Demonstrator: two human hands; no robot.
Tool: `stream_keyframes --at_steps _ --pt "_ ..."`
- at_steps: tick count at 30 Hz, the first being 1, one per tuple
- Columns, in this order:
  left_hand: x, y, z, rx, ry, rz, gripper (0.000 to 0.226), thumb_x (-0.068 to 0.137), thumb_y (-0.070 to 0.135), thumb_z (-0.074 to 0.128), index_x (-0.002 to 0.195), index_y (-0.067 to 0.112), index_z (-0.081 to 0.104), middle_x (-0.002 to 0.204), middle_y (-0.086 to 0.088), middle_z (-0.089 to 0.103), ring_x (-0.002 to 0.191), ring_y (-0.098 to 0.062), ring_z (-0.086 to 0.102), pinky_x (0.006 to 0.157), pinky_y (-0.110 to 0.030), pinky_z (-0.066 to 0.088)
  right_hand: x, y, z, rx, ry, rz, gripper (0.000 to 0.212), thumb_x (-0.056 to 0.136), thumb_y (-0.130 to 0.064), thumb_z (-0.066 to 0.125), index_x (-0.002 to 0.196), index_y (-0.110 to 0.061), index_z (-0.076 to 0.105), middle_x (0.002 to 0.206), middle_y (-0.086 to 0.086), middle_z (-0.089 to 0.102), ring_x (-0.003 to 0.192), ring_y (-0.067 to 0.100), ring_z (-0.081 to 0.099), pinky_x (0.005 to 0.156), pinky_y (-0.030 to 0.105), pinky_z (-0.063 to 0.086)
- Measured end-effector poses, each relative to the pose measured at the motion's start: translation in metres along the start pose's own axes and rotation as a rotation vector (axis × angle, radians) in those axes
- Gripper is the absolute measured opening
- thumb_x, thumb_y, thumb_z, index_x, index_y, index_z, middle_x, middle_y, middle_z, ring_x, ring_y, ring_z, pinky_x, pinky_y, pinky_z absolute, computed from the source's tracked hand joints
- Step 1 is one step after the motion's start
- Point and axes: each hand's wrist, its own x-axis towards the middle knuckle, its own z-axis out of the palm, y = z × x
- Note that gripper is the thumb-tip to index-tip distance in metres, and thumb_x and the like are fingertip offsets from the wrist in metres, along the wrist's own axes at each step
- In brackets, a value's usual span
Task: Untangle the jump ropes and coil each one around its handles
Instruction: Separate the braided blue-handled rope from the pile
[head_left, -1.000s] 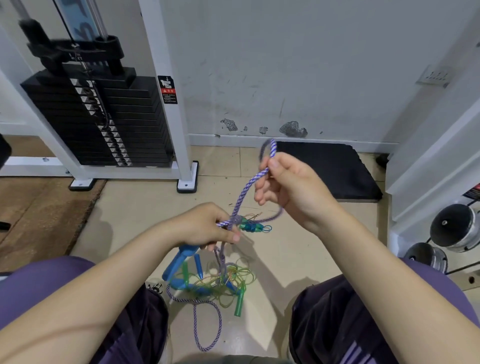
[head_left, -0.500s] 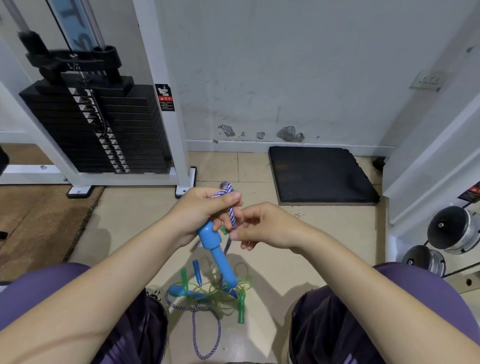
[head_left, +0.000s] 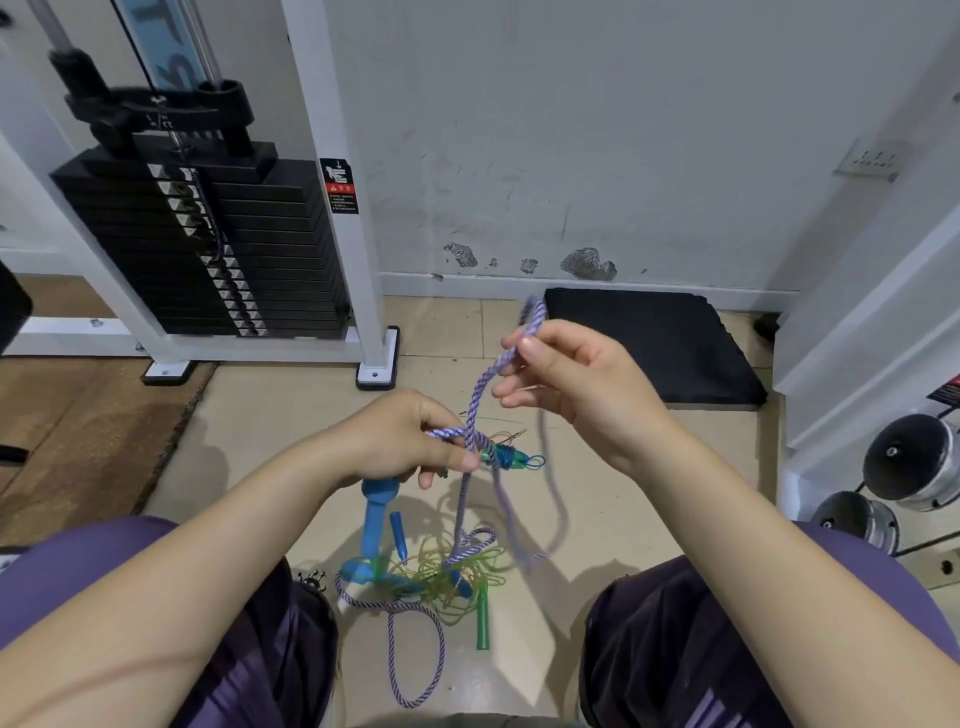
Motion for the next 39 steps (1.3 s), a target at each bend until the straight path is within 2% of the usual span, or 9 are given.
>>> stream_keyframes --at_steps 4,7,11,17,21,25,31,34,39 --pt "0.002 0.005 -0.002 -0.285 0.182 0.069 0.012 0.078 0.019 0.079 0.077 0.008 0.074 0.050 -0.008 0.058 0.041 -0.014 0.046 0.043 -0.020 0.035 0.002 0.011 -0.005 -0.231 -0.079 0.182 0.020 0.085 -0.010 0.071 0.102 -0.003 0.065 0.075 0.012 0.068 0.072 0.031 0.065 0.070 0.035 0.059" --pt "0.003 0.010 -0.002 -0.511 0.246 0.094 0.021 0.068 0.025 0.078 0.078 0.007 0.072 0.064 -0.009 0.065 0.039 -0.013 0.045 0.041 -0.019 0.035 -0.002 0.027 -0.002 -0.449 -0.245 0.328 0.018 0.085 -0.003 0.071 0.102 -0.001 0.065 0.072 0.010 0.063 0.060 0.020 0.062 0.059 0.025 0.055" --pt "0.004 0.011 0.000 -0.559 0.250 0.101 0.014 0.067 0.026 0.077 0.071 0.013 0.072 0.054 -0.005 0.058 0.037 -0.013 0.041 0.041 -0.018 0.033 -0.003 0.038 0.006 -0.547 -0.276 0.289 0.003 0.093 -0.002 0.062 0.095 -0.002 0.064 0.069 0.008 0.058 0.053 0.016 0.057 0.053 0.024 0.052" --pt "0.002 0.010 -0.001 -0.641 0.222 0.152 0.018 0.073 0.026 0.072 0.072 0.009 0.067 0.048 -0.006 0.051 0.036 -0.013 0.038 0.040 -0.017 0.033 0.001 0.042 0.010 -0.580 -0.318 0.256 0.015 0.090 -0.004 0.066 0.103 -0.004 0.058 0.078 0.015 0.058 0.058 0.023 0.058 0.056 0.028 0.054" --pt "0.000 0.012 -0.003 -0.605 0.236 0.169 0.019 0.078 0.024 0.068 0.081 0.005 0.065 0.052 0.001 0.061 0.036 -0.010 0.043 0.040 -0.018 0.032 0.003 0.046 0.017 -0.578 -0.290 0.188 0.008 0.096 -0.003 0.056 0.091 -0.002 0.061 0.073 0.015 0.058 0.057 0.022 0.056 0.054 0.024 0.051" --pt "0.003 0.003 -0.008 -0.465 0.164 0.114 0.031 0.069 0.025 0.077 0.094 0.008 0.073 0.067 0.000 0.068 0.045 -0.012 0.048 0.040 -0.019 0.036 0.007 0.027 0.008 -0.323 -0.159 0.082 0.014 0.101 -0.004 0.046 0.091 -0.001 0.055 0.070 0.012 0.062 0.057 0.024 0.060 0.057 0.032 0.051" --pt "0.009 -0.007 0.015 -0.132 0.030 -0.010 0.005 0.085 0.015 0.076 0.089 0.013 0.075 0.061 -0.011 0.065 0.047 -0.009 0.054 0.041 -0.019 0.032 0.004 0.004 0.000 -0.006 -0.081 -0.048 0.016 0.102 -0.008 0.041 0.094 -0.006 0.055 0.072 0.011 0.063 0.063 0.023 0.064 0.062 0.029 0.056" --pt "0.012 -0.006 0.010 -0.070 0.172 -0.021 0.006 0.086 0.018 0.076 0.080 0.016 0.075 0.052 0.000 0.065 0.037 -0.003 0.049 0.040 -0.019 0.032 0.004 0.004 -0.005 -0.020 -0.043 -0.066 0.014 0.102 -0.010 0.044 0.096 -0.006 0.056 0.078 0.014 0.064 0.068 0.025 0.065 0.066 0.032 0.057" --pt "0.013 -0.002 0.005 -0.340 0.275 0.055 0.012 0.083 0.019 0.076 0.081 0.006 0.075 0.075 -0.012 0.074 0.048 -0.011 0.057 0.040 -0.020 0.034 0.005 0.019 -0.012 -0.324 -0.078 0.141 0.014 0.092 -0.001 0.062 0.105 -0.005 0.058 0.082 0.017 0.064 0.067 0.029 0.065 0.066 0.036 0.058"
